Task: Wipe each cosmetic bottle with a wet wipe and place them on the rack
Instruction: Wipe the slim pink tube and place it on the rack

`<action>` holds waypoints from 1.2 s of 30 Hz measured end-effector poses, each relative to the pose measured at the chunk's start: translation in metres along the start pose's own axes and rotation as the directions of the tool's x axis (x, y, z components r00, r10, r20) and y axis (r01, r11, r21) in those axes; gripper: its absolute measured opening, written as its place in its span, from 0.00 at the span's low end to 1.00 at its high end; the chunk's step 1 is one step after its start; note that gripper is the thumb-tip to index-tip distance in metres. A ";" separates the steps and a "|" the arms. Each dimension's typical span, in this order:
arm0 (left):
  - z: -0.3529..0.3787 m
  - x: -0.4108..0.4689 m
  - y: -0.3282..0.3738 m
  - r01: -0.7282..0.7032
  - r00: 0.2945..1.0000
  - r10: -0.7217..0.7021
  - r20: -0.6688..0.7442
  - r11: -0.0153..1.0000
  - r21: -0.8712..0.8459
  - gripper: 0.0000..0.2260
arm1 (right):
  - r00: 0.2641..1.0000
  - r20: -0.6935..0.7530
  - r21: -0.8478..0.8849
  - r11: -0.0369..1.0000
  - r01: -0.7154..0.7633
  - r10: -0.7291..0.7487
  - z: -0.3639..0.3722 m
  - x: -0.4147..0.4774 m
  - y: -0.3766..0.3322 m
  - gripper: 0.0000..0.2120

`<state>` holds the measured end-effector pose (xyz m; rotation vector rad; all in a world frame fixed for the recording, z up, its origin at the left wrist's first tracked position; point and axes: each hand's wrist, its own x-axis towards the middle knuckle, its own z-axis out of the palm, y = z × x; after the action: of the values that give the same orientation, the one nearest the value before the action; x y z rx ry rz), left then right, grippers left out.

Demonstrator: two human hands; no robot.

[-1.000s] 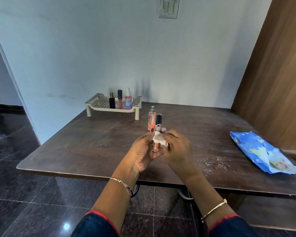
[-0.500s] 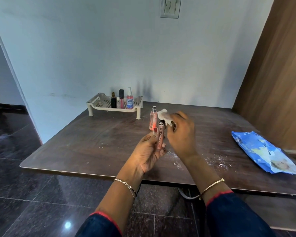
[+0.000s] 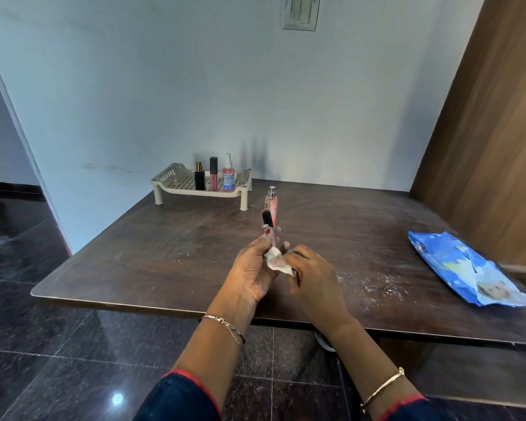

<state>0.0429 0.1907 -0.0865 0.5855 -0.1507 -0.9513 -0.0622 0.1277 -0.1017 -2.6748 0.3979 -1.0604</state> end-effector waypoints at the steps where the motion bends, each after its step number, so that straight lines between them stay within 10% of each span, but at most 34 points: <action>1: -0.001 0.000 0.000 -0.007 1.000 0.006 0.008 1.000 0.027 0.08 | 1.000 0.004 0.018 1.000 0.006 -0.006 -0.001 -0.001 0.000 0.13; 19: 0.007 -0.003 0.000 0.024 0.994 -0.030 0.105 0.998 0.056 0.08 | 0.964 -0.260 0.007 0.998 -0.060 0.060 -0.026 0.072 -0.004 0.13; 36: -0.007 0.016 -0.001 -0.114 0.989 0.117 -0.093 0.993 0.039 0.05 | 0.997 0.040 0.117 0.991 0.065 -0.070 -0.012 0.013 0.005 0.12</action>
<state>0.0541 0.1800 -0.0955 0.6455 -0.1142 -0.8085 -0.0626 0.1178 -0.0865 -2.6195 0.2317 -1.0090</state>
